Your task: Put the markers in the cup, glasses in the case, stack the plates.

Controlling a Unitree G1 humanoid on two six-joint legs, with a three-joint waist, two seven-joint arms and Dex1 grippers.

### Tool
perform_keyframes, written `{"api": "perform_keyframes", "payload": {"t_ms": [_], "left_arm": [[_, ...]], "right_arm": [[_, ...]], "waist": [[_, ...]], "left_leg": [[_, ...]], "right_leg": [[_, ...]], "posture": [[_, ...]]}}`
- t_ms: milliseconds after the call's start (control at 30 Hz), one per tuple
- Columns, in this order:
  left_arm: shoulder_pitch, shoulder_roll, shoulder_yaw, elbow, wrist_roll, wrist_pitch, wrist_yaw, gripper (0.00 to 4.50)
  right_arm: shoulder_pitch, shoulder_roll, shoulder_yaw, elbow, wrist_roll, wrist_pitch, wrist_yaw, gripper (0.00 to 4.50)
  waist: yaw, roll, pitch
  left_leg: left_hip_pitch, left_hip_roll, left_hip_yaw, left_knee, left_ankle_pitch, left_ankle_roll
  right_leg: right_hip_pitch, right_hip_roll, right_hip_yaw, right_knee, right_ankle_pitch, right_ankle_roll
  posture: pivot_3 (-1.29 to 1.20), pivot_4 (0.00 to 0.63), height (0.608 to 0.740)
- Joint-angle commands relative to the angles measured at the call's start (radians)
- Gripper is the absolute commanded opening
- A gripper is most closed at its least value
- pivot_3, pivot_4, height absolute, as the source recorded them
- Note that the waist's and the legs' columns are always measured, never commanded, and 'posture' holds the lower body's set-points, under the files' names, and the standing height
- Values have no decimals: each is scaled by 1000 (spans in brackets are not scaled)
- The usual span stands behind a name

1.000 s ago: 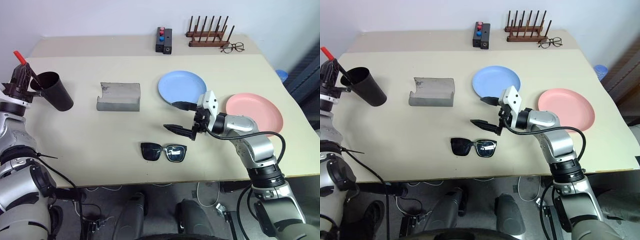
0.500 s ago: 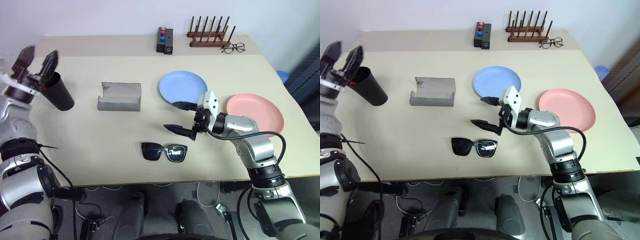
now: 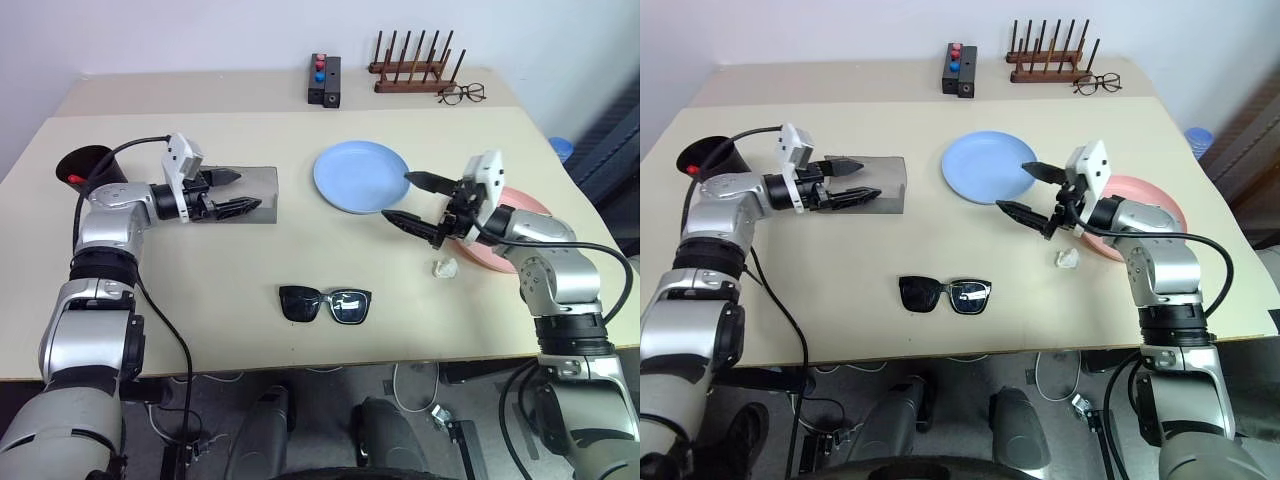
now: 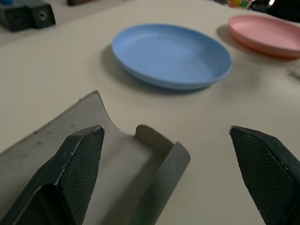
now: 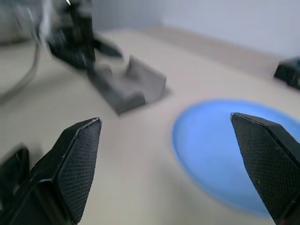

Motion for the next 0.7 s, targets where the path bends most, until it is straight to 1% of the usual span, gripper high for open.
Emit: {"api": "perform_keyframes", "payload": {"t_ms": [33,167,267,367,467,567,700], "left_arm": [[-56,-1,0,85,50,-55,-1,4424],[-60,-6,-54,163,144,-69,-14,4424],[-59,-18,-69,187,182,-79,-25,4424],[-63,-29,-67,193,203,-89,-37,3598],[-71,-37,-50,190,204,-85,-43,2039],[-77,-35,-40,178,201,-71,-63,623],[-83,-25,-28,143,185,-37,-97,623]], "right_arm": [[48,5,-17,-109,32,9,-24,4500],[80,9,2,-144,22,19,-56,4500],[82,13,10,-157,19,21,-72,4500],[82,17,22,-161,14,22,-82,4500],[81,19,36,-163,12,22,-85,4500],[81,18,45,-161,9,20,-86,4500],[75,20,57,-152,5,17,-84,4500]], "waist": [[1,0,0],[1,0,0],[1,0,0],[1,0,0],[2,0,0],[3,0,0],[2,0,0]], "left_leg": [[0,0,0,0,0,0],[0,-1,0,1,0,0],[0,-1,0,1,0,0],[0,0,0,1,0,0],[0,0,0,1,0,0],[0,-1,0,1,0,0],[0,-1,0,1,0,0]], "right_leg": [[0,0,0,0,0,0],[0,0,0,0,0,0],[0,0,0,0,0,0],[0,0,0,0,0,0],[0,0,0,0,0,0],[1,0,0,0,0,0],[1,-1,0,0,0,0]], "posture": [[0,150,735],[0,150,735],[0,150,735],[0,150,735],[0,150,735],[0,150,735],[0,150,735]]}}
